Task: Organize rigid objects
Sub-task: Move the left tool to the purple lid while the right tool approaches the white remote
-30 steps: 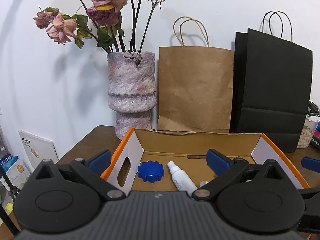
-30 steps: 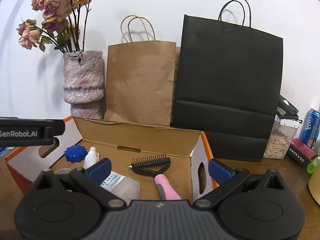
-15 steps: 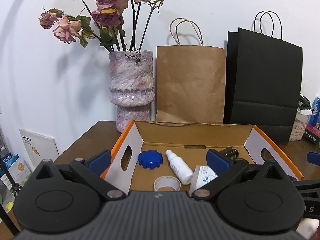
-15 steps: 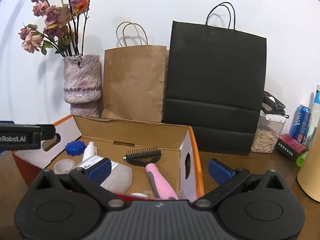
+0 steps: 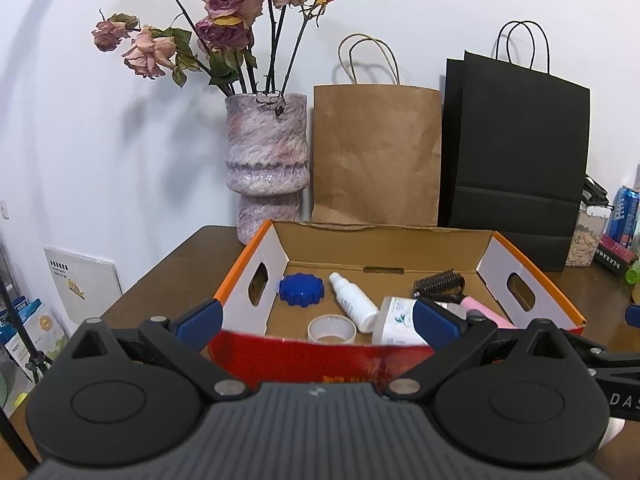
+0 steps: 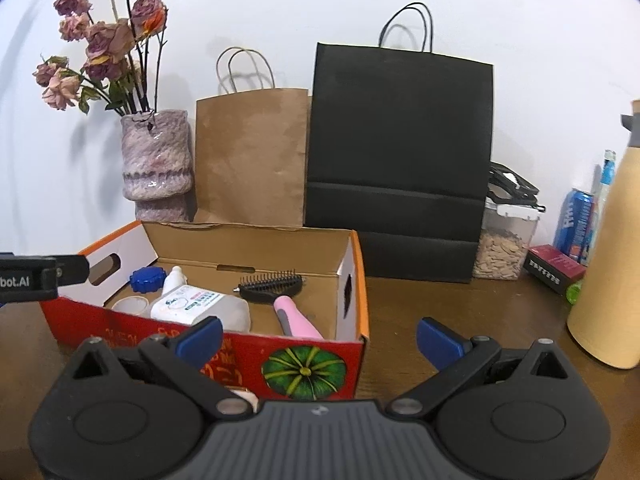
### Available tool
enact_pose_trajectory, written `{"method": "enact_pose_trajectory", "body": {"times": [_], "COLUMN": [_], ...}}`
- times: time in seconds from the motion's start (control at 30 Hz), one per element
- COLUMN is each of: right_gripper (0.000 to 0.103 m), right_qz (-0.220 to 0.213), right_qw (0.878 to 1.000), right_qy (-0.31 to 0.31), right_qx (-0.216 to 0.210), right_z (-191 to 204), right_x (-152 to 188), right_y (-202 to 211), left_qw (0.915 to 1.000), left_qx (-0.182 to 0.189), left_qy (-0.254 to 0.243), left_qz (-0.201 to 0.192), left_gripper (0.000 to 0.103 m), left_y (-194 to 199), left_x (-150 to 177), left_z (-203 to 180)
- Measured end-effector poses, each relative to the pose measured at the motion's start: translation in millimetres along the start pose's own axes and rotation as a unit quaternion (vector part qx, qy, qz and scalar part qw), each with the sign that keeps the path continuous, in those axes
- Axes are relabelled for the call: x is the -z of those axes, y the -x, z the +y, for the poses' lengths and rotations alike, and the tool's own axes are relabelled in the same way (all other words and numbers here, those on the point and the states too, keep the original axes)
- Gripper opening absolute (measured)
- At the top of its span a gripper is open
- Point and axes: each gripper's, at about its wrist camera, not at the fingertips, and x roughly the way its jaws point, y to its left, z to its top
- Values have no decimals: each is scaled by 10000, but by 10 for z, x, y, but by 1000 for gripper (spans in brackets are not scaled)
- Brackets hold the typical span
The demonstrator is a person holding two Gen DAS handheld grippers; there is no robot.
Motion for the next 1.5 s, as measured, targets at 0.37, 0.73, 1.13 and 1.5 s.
{"method": "enact_pose_trajectory", "body": {"times": [0.37, 0.73, 1.13, 1.5], "right_gripper": [103, 103, 103, 103], "right_qz": [45, 157, 395, 526], "right_qw": [10000, 9997, 9991, 9985], "right_qy": [42, 118, 65, -100], "right_qx": [-49, -110, -117, -108], "right_z": [-44, -90, -232, -300], "right_x": [140, 266, 401, 442], "right_y": [233, 388, 450, 386], "left_qw": [9998, 9993, 9970, 9922], "left_qx": [-7, -20, 119, 328], "left_qy": [-97, -196, -467, -579], "left_qz": [147, 315, 599, 1051], "left_gripper": [103, 103, 103, 103], "left_y": [172, 285, 330, 117], "left_x": [200, 365, 574, 689], "left_z": [-65, -128, -306, -394]}}
